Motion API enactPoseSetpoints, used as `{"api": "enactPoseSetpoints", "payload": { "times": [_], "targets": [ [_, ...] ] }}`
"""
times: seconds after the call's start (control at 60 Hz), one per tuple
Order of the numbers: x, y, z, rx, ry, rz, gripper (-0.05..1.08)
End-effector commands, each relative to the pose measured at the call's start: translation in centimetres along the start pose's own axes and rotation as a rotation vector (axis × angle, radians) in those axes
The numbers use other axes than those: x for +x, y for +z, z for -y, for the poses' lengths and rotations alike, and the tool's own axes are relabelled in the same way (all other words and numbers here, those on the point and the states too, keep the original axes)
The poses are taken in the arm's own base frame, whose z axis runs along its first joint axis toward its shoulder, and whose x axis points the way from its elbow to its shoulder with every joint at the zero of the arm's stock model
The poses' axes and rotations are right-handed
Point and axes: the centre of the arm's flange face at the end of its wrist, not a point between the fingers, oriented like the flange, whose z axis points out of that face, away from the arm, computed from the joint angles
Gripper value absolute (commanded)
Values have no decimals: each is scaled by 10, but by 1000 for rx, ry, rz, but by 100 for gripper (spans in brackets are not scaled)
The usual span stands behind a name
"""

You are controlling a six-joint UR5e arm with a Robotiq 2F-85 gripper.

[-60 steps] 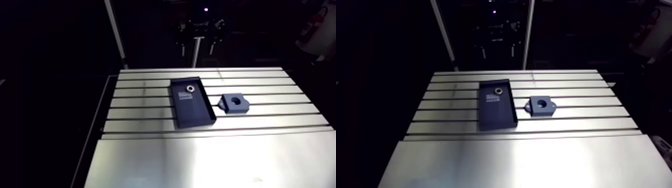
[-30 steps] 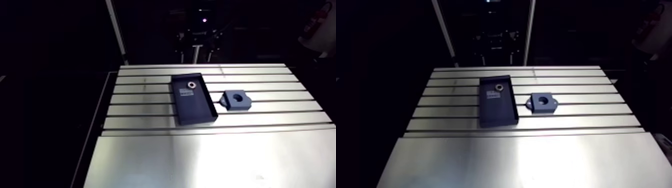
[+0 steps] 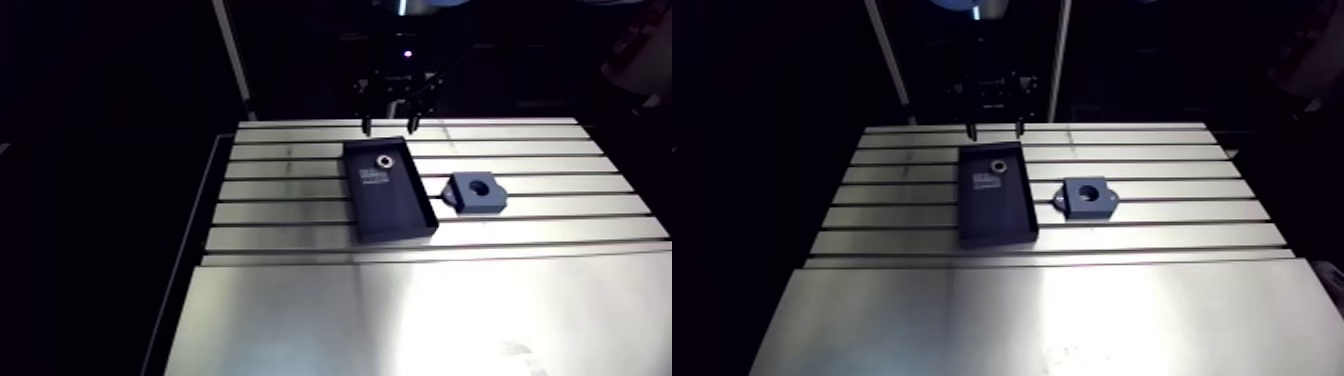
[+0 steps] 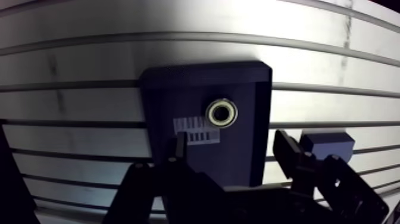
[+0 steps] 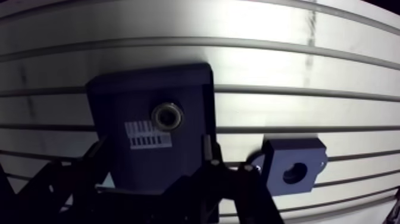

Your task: Pick up the bearing and press it into the housing until flush.

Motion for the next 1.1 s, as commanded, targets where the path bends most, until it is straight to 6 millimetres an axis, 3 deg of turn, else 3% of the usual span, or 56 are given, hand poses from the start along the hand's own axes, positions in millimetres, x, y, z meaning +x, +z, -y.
{"api": "enactPoseSetpoints", "payload": {
  "times": [0.017, 1.1],
  "targets": [
    [-2, 11, 0, 0, 0, 14, 21],
    [2, 39, 1, -2, -6, 4, 25]
  ]
}}
